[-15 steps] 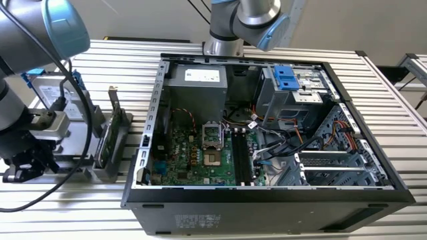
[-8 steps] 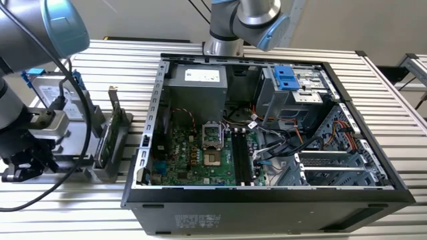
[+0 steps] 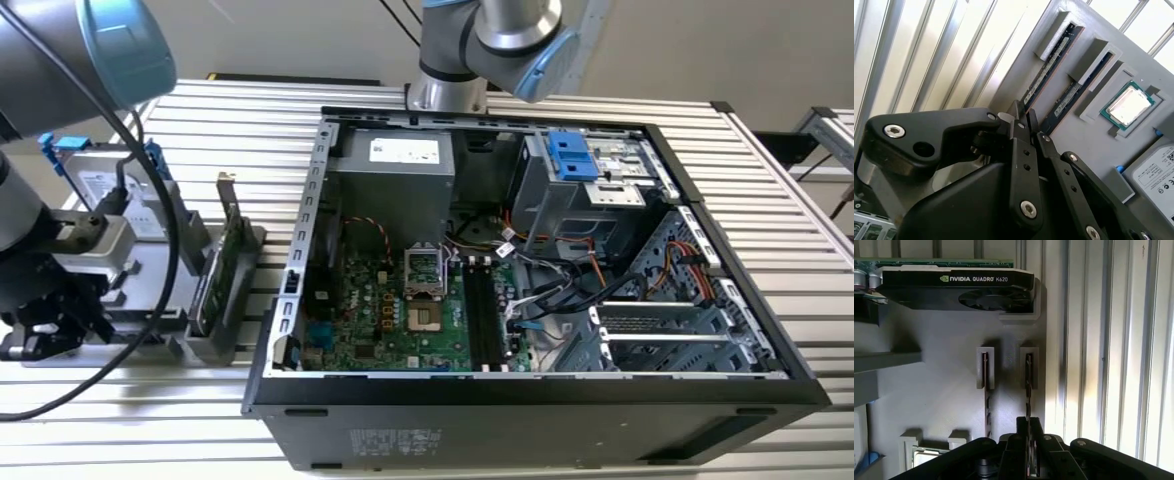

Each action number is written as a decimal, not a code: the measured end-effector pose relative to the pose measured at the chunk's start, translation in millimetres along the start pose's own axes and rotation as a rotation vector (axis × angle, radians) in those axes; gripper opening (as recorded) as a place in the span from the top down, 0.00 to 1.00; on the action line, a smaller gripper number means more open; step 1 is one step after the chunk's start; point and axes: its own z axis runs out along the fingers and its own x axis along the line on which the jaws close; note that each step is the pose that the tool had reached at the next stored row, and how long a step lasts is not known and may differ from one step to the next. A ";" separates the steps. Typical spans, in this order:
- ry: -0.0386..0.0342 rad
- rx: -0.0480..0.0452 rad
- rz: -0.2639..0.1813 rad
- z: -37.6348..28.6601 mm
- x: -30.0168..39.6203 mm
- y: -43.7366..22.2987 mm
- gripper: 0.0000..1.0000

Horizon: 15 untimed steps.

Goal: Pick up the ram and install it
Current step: 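Pick up the ram and move it above insertion slot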

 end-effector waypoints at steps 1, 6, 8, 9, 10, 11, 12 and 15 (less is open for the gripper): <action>0.0001 -0.0002 0.000 -0.3 0.0 0.0 1.00; 0.0000 0.0000 0.000 -1.2 0.0 0.0 1.00; 0.0000 0.0000 0.000 -1.3 0.0 0.0 1.00; 0.0000 0.0000 0.000 -1.5 0.0 0.0 1.00; -0.0004 0.0004 0.000 -2.4 0.0 -0.1 1.00; -0.0003 0.0004 0.000 -3.0 0.0 -0.1 1.00; -0.0001 0.0001 0.000 -3.5 0.0 -0.1 1.00; 0.0000 -0.0001 0.000 -5.4 0.1 -0.2 1.00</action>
